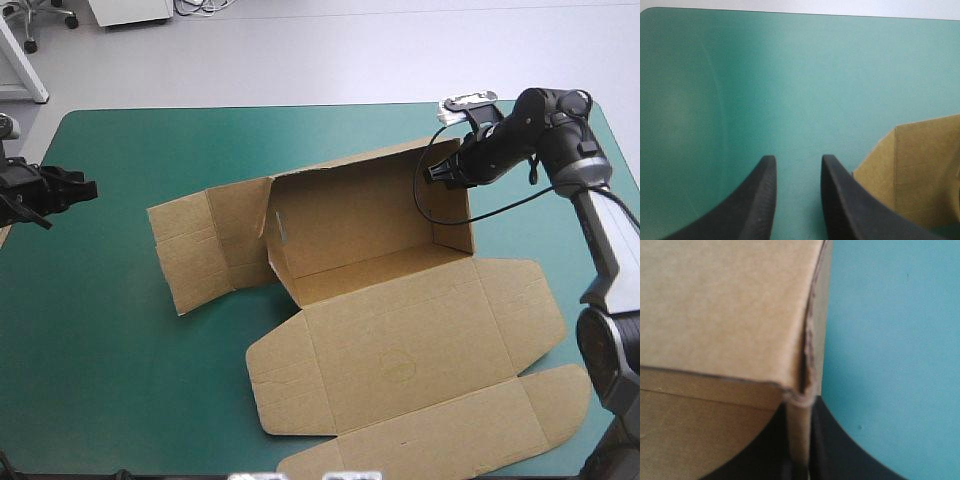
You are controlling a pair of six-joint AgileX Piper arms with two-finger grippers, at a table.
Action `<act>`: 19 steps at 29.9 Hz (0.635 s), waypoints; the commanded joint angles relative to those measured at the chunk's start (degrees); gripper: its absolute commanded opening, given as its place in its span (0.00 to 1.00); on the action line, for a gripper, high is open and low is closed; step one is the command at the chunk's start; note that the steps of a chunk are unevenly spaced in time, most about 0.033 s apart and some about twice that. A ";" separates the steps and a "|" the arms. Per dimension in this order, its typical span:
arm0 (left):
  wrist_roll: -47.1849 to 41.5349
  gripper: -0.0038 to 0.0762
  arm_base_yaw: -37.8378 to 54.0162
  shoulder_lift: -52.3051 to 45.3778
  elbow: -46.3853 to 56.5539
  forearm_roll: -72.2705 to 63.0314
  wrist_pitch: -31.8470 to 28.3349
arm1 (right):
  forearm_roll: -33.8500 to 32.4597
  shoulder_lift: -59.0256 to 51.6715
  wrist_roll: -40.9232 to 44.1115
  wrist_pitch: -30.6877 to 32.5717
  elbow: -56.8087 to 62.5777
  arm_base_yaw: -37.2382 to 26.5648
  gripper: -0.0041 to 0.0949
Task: Fold the box
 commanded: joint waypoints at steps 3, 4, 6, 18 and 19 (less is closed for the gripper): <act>-0.40 0.33 -0.13 -0.41 -1.43 -3.84 -2.66 | 1.06 2.60 1.83 0.68 -5.72 0.00 0.04; -0.40 0.33 -0.13 -0.38 -1.43 -3.98 -2.66 | 1.06 3.22 1.83 0.55 -6.03 0.00 0.06; -0.40 0.33 -0.13 -0.27 -1.43 -4.07 -2.79 | 1.06 3.57 1.38 -0.80 -6.27 0.00 0.15; 0.23 0.33 -0.27 1.93 -1.43 -5.60 -2.86 | 5.87 3.10 -1.34 -4.62 -6.73 0.00 0.63; 0.23 0.33 -0.27 2.07 -1.43 -5.77 -2.86 | 7.14 2.39 -2.27 -4.64 -6.02 0.00 0.61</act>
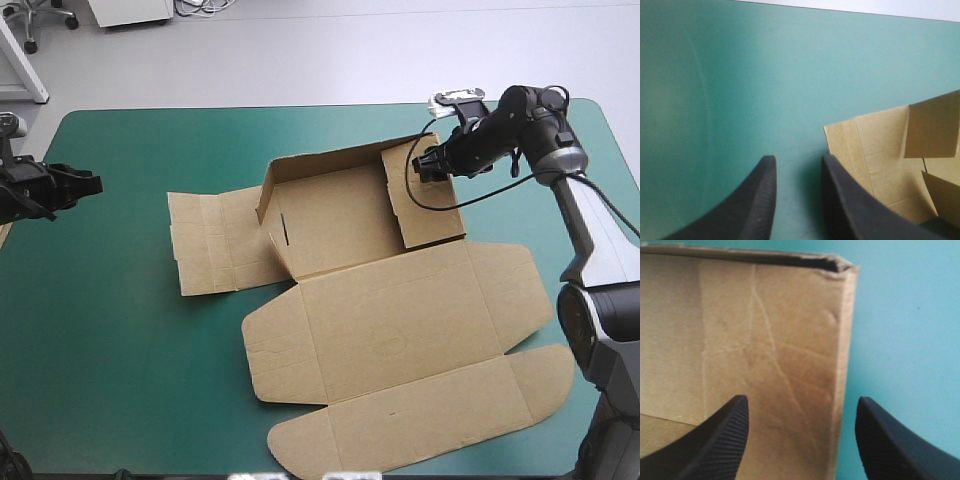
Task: Fold the box
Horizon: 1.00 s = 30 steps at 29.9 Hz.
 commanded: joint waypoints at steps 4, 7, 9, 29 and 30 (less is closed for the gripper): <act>0.18 0.33 -0.21 -0.52 -1.43 -3.46 -2.79 | 5.01 -10.01 -5.46 -6.51 5.98 0.00 0.52; 0.18 0.33 -0.21 -0.42 -1.43 -3.72 -2.79 | 2.51 -17.71 -5.85 -14.03 16.22 0.00 0.51; 0.18 0.33 -0.21 -0.42 -1.43 -3.70 -2.67 | 2.53 -22.16 -7.19 -18.42 22.69 0.00 0.51; 0.18 0.33 -4.20 -0.42 -1.34 -1.55 -2.10 | 11.16 -14.98 -19.75 -26.66 27.54 0.11 0.91; 0.18 0.33 -4.20 -0.42 -1.34 -1.45 -2.23 | 10.87 -13.56 -18.85 -25.12 25.23 0.11 0.91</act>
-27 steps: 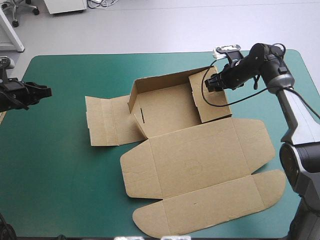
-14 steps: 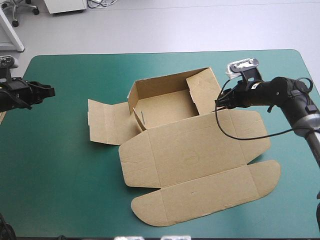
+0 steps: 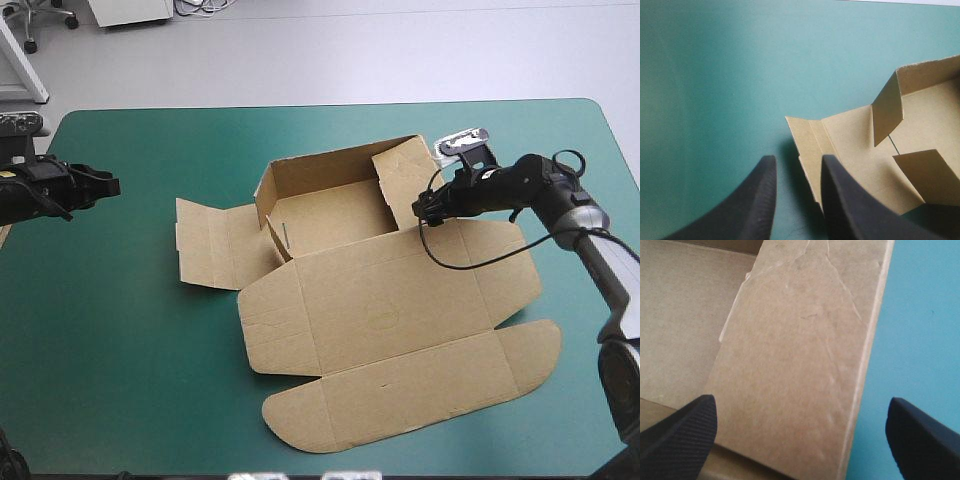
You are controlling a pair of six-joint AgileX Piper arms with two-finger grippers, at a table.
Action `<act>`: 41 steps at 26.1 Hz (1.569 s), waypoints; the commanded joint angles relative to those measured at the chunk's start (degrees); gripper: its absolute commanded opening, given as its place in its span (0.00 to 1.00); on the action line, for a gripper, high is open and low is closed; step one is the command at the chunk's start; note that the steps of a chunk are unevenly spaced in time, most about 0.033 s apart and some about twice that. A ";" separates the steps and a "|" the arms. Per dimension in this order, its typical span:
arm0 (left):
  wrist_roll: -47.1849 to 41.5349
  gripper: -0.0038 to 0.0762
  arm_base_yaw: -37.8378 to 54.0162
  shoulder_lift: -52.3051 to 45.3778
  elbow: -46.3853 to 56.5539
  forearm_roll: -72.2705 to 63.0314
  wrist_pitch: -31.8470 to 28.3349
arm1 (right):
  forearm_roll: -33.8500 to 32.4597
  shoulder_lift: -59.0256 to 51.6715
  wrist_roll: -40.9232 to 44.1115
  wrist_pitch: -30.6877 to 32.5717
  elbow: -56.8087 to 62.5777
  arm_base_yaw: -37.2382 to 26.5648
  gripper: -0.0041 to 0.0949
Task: Fold the box
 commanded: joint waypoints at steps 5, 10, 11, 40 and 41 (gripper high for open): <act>0.04 0.33 -0.23 -1.26 -1.39 -1.70 -2.39 | -5.77 8.19 9.79 11.48 -18.37 0.11 0.82; 0.04 0.33 -0.23 -1.26 -1.39 -1.21 -2.39 | -8.90 15.51 13.39 22.13 -30.05 1.04 0.77; 0.04 0.33 -0.23 -1.26 -1.39 -1.21 -2.39 | -9.34 16.54 13.66 23.18 -31.66 1.40 0.77; -0.79 0.33 -0.10 -1.26 -0.28 0.35 -5.27 | -19.15 19.74 25.11 26.26 -43.41 1.14 0.03; -1.28 0.33 0.00 -1.26 0.16 0.50 -6.05 | -17.53 19.10 24.57 26.07 -43.76 0.32 0.03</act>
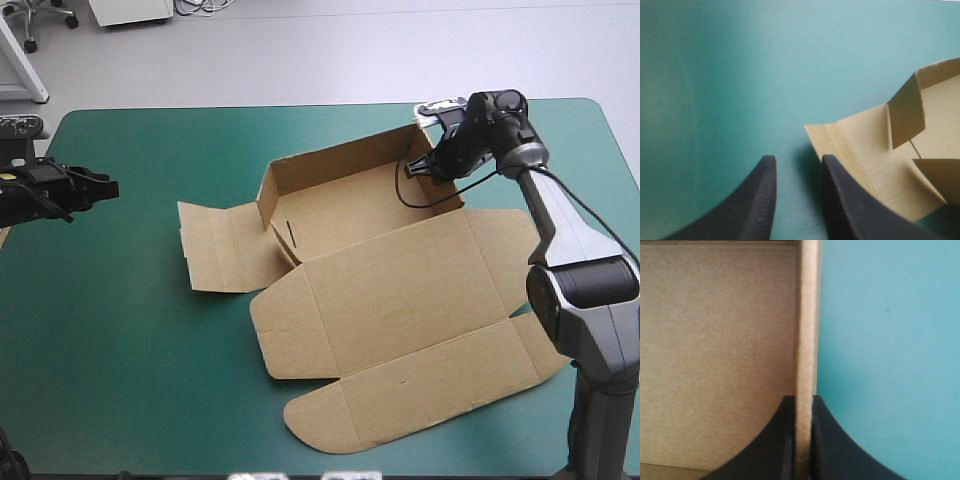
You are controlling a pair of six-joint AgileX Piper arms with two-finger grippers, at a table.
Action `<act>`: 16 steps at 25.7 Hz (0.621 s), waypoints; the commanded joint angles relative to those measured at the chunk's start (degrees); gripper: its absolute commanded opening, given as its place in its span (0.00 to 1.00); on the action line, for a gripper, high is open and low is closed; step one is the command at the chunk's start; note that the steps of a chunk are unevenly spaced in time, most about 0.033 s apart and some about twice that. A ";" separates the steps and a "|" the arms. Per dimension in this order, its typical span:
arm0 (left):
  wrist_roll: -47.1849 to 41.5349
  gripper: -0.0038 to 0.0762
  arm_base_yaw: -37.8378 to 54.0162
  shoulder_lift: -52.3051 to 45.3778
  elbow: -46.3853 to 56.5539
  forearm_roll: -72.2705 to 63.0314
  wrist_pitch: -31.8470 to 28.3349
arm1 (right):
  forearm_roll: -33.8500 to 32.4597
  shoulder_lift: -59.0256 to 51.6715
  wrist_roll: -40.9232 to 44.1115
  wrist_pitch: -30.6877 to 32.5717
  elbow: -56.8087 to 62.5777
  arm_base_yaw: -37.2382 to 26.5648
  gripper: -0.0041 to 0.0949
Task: Fold the box
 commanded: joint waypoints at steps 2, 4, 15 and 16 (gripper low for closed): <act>-1.33 0.33 0.05 -1.26 0.57 -0.89 -6.03 | 6.36 -7.17 -2.15 -2.35 -4.09 -4.86 0.03; -1.33 0.33 0.05 -1.26 1.96 -0.11 -7.28 | 7.43 -8.18 -3.10 -2.09 -5.01 -6.50 0.03; 0.18 0.33 3.27 -0.44 14.78 -5.28 -16.38 | 21.75 -15.68 -8.58 -2.05 -6.10 -15.63 0.03; 2.00 0.33 3.27 0.47 15.32 -8.16 -16.13 | 24.26 -16.92 -9.19 -1.57 -6.10 -16.34 0.03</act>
